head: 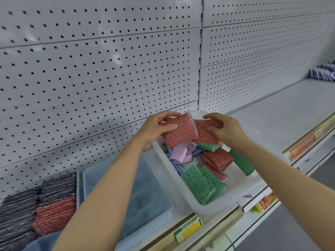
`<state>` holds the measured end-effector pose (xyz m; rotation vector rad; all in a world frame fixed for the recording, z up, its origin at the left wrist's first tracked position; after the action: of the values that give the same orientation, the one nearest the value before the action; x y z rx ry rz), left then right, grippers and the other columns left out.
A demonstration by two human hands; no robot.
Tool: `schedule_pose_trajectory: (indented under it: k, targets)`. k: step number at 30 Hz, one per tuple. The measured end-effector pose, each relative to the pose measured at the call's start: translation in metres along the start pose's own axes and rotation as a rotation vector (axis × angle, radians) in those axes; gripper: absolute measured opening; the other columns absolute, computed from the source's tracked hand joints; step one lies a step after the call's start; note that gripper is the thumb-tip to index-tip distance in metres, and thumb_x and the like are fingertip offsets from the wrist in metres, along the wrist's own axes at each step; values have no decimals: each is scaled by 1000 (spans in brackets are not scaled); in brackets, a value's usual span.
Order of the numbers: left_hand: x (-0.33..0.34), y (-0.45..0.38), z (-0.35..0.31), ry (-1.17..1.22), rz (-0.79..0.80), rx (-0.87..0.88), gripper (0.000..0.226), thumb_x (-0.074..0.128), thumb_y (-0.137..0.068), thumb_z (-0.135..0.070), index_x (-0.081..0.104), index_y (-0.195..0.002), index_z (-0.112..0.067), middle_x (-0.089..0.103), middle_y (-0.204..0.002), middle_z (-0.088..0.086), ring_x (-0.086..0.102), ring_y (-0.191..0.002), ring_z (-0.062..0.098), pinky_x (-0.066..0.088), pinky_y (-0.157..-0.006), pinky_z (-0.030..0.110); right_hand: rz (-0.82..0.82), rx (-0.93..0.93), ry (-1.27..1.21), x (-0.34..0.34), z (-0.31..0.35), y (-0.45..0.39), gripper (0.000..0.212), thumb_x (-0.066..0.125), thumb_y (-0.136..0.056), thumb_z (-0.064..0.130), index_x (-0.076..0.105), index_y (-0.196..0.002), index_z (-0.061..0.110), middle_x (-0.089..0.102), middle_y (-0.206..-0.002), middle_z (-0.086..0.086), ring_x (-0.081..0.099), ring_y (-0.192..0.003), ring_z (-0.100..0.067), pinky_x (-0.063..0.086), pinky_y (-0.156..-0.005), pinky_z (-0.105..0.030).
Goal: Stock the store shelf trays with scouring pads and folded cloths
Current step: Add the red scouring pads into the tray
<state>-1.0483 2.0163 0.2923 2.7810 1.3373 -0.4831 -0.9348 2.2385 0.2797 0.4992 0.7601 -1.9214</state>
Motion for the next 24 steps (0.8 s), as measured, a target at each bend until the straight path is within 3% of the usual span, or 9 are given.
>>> schedule_pose_trajectory:
  k: [6, 12, 17, 20, 24]
  targets:
    - [-70, 69, -5, 75, -115, 29, 41, 74, -81, -4, 69, -116, -24, 72, -109, -8, 67, -97, 5, 55, -83, 21, 15, -31, -265, 47, 62, 29, 29, 70, -86, 16, 67, -111, 30, 68, -106, 4, 66, -89, -14, 60, -73, -37]
    - [-164, 167, 9, -7, -272, -45, 38, 75, -80, -8, 72, -112, -28, 71, -112, -9, 66, -102, 10, 55, -85, 25, 63, -147, -342, 123, 121, 53, 31, 71, -82, 10, 68, -104, 32, 67, -91, 14, 59, -79, -1, 51, -81, -28]
    - [-232, 248, 26, -35, -406, -104, 37, 74, -80, -6, 73, -110, -27, 72, -110, -7, 66, -97, 9, 56, -80, 23, 159, -183, -369, 179, 164, 77, 42, 62, -83, -2, 66, -112, 28, 67, -107, 3, 63, -93, -8, 51, -86, -23]
    - [-258, 291, 42, -30, -455, -168, 38, 74, -79, -4, 73, -112, -22, 73, -107, -5, 68, -92, 7, 54, -72, 18, 207, -178, -382, 207, 182, 87, 46, 59, -82, -4, 65, -113, 30, 64, -111, 0, 63, -95, -12, 53, -87, -29]
    - [-276, 339, 74, -86, -426, -293, 35, 76, -77, -2, 75, -105, -23, 73, -106, 0, 67, -95, 16, 55, -73, 21, 264, -172, -354, 239, 202, 100, 44, 58, -82, -3, 65, -113, 27, 61, -115, -1, 63, -95, -12, 55, -81, -30]
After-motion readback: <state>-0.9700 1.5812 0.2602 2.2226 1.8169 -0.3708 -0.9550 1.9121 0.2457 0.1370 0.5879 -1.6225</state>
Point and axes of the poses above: each hand's wrist, its own y-axis away from the middle knuckle, its own x-axis out of the palm, z = x × y, the point moved 2 cm from there along -y, towards the middle knuckle
